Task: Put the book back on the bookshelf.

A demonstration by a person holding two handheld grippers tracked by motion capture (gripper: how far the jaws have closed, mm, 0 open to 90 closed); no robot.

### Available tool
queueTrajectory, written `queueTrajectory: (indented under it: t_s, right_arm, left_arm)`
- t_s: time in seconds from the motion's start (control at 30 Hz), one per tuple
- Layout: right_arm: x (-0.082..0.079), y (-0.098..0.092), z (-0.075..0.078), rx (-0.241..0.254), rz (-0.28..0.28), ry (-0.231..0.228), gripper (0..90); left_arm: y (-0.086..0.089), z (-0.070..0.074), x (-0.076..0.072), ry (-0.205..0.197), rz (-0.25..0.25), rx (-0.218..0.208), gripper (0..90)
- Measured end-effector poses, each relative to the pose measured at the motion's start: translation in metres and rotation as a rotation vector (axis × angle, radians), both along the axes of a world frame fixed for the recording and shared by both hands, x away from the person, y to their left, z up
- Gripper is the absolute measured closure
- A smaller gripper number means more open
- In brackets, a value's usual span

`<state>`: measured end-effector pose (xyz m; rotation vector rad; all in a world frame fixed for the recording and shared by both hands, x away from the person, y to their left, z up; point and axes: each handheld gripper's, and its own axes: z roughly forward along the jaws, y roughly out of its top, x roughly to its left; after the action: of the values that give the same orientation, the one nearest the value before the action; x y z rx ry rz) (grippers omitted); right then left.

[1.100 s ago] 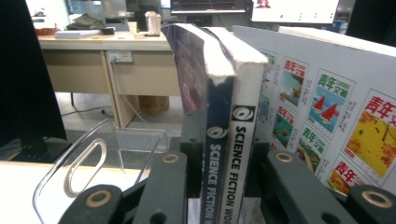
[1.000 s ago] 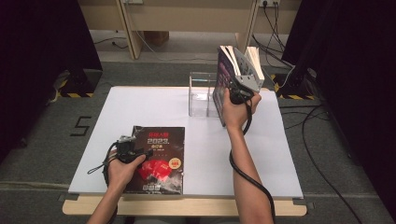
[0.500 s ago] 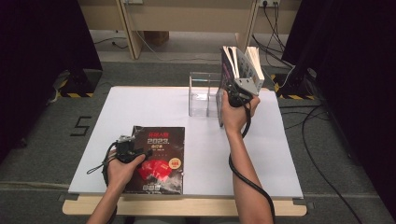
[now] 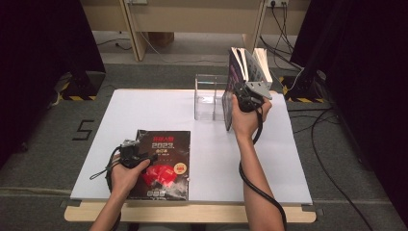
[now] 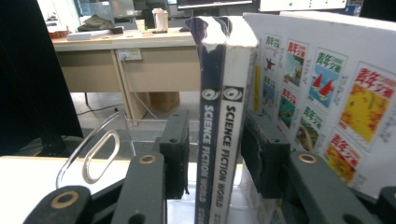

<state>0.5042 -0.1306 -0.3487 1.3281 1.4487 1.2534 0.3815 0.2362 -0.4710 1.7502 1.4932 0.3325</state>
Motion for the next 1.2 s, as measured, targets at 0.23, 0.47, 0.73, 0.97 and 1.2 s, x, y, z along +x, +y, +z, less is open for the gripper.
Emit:
queueTrajectory:
  t_s: [0.23,0.47,0.73,0.97,1.2]
  right_arm:
    - [-0.005,-0.004,0.003,-0.006,0.004,-0.007,61.4]
    - [-0.013,-0.006,0.000,-0.011,0.029,0.009,60.5]
    - [-0.024,-0.009,0.000,-0.013,0.045,0.025,60.1]
    - [-0.034,-0.011,-0.001,-0.015,0.054,0.029,59.9]
    - [-0.040,-0.012,-0.002,-0.011,0.072,0.029,59.9]
  left_arm:
    - [-0.001,0.001,0.000,-0.006,-0.001,0.000,51.6]
    - [0.000,0.003,-0.001,-0.014,0.007,-0.001,51.0]
    - [0.000,0.006,-0.001,-0.022,0.009,0.003,50.3]
    - [0.001,0.007,-0.001,-0.024,0.014,0.008,49.8]
    - [0.002,0.008,-0.001,-0.028,0.018,0.008,49.5]
